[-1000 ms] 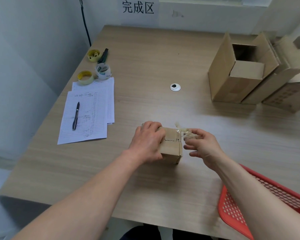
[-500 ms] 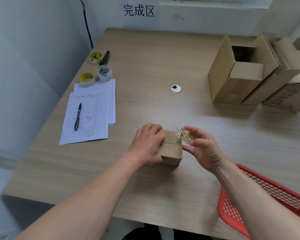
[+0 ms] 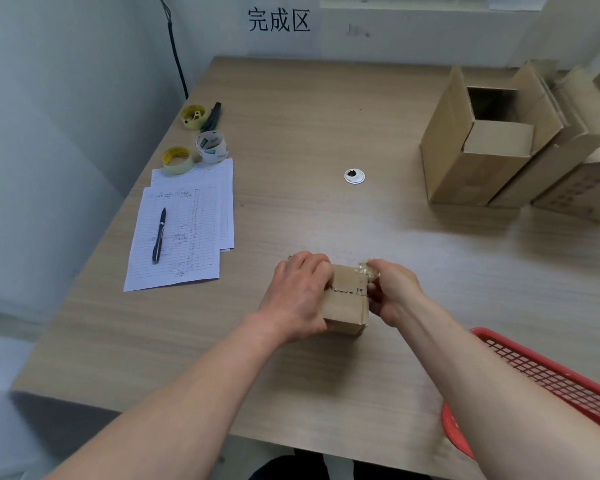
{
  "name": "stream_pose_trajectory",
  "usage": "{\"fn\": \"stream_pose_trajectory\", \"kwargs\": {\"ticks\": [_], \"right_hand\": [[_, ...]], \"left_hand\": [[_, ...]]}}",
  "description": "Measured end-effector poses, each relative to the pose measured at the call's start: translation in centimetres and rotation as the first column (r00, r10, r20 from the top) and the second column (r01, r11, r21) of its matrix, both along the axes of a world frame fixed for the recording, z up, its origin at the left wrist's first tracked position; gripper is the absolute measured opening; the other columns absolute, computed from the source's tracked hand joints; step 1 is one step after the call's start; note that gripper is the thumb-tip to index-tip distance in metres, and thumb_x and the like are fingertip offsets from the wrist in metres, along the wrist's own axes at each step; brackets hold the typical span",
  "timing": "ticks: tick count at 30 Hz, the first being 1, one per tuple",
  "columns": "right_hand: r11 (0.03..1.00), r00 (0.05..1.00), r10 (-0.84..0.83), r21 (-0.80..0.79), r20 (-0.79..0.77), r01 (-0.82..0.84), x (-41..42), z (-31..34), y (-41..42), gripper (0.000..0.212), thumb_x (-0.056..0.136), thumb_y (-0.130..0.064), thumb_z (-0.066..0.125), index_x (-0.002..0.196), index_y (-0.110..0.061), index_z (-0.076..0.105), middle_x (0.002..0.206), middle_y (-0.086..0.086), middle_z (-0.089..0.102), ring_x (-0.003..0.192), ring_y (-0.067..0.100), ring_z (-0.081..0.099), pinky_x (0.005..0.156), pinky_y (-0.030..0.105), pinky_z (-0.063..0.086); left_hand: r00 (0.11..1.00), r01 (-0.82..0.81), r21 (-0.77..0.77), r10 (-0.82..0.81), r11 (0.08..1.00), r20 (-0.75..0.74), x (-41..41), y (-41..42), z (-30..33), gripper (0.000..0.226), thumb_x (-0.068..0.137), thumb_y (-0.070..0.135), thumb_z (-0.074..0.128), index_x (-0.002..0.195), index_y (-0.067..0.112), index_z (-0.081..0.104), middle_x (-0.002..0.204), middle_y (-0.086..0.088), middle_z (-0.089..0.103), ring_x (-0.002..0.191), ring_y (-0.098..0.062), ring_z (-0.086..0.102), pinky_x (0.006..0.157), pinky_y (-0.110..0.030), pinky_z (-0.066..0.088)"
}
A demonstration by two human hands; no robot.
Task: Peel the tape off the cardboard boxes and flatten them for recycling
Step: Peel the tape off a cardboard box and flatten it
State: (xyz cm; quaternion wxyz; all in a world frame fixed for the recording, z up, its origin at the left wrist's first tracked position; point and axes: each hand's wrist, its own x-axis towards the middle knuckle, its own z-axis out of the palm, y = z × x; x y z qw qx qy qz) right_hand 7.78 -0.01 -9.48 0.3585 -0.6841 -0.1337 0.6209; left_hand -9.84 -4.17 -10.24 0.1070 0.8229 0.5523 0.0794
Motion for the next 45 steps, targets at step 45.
{"fn": "stream_pose_trajectory", "kwargs": {"ticks": [45], "right_hand": [[0.901,0.938,0.116,0.364,0.328,-0.238,5.6,0.4,-2.9,0.030,0.082,-0.002,0.054,0.106,-0.015,0.067,0.096,0.009,0.066,0.071,0.020,0.067,0.069,0.036,0.059]], "left_hand": [[0.996,0.077,-0.047,-0.079,0.996,-0.036,4.3,2.2,0.3,0.101,0.064,0.052,0.077,0.151,0.031,0.030,0.140,0.006,0.040,0.130,-0.022,0.031,0.102,-0.037,0.033]]}}
